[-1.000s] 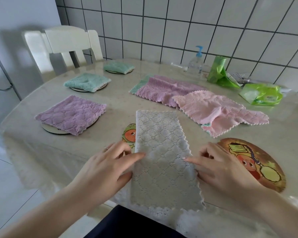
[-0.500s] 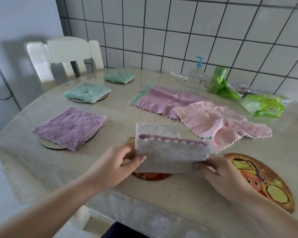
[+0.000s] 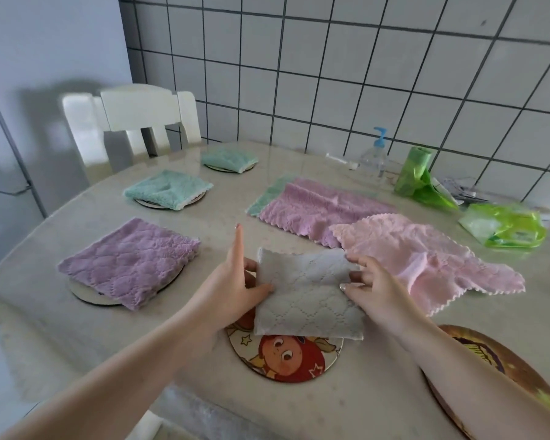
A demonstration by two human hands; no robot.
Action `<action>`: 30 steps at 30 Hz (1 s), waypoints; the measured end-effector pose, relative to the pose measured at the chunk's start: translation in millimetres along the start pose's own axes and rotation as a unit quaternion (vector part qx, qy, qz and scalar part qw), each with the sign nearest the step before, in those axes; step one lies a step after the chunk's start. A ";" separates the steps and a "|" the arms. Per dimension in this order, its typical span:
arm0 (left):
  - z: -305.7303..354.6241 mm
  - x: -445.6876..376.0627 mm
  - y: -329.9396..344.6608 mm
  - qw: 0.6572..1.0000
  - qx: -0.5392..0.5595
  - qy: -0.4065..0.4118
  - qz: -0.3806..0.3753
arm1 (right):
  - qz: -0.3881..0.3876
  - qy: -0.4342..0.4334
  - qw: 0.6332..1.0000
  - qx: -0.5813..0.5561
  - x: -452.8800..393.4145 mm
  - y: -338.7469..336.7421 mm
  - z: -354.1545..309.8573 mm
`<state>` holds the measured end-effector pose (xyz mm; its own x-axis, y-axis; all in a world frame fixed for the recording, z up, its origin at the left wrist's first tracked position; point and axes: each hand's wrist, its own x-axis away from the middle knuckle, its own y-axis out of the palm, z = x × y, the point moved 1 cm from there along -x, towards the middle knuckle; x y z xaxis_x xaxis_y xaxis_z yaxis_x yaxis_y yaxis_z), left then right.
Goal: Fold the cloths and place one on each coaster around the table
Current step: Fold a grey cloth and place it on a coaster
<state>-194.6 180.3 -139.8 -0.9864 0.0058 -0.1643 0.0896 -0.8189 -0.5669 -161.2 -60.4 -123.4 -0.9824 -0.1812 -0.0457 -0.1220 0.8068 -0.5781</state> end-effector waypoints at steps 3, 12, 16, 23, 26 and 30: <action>-0.7 -6.8 -2.3 1.000 -0.023 -0.004 -0.004 | -0.056 -0.006 0.998 0.026 -2.0 0.1 -2.1; -4.6 -28.4 -14.5 0.999 0.026 -0.022 0.011 | -0.095 -0.002 0.991 0.088 -14.9 -2.0 1.5; -4.9 -41.8 -14.1 0.997 0.060 -0.038 -0.002 | -0.077 -0.028 0.994 0.074 -14.9 -1.7 3.0; -6.7 -60.4 -11.4 0.998 -0.017 -0.017 -0.058 | -0.059 -0.042 0.986 0.152 -21.8 2.2 0.6; -6.1 -62.1 -9.0 0.992 -0.101 -0.001 -0.074 | -0.071 -0.027 0.979 0.189 -23.8 2.7 -0.3; -3.1 -62.0 -10.8 0.985 -0.153 -0.006 -0.083 | -0.077 -0.029 0.976 0.199 -24.1 2.8 -3.4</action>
<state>-133.9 190.5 -125.9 -0.9924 0.1160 -0.0401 -0.0373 -0.5962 -0.8020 -138.4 -51.9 -121.2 -0.9455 -0.3245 0.0273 -0.1915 0.4864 -0.8525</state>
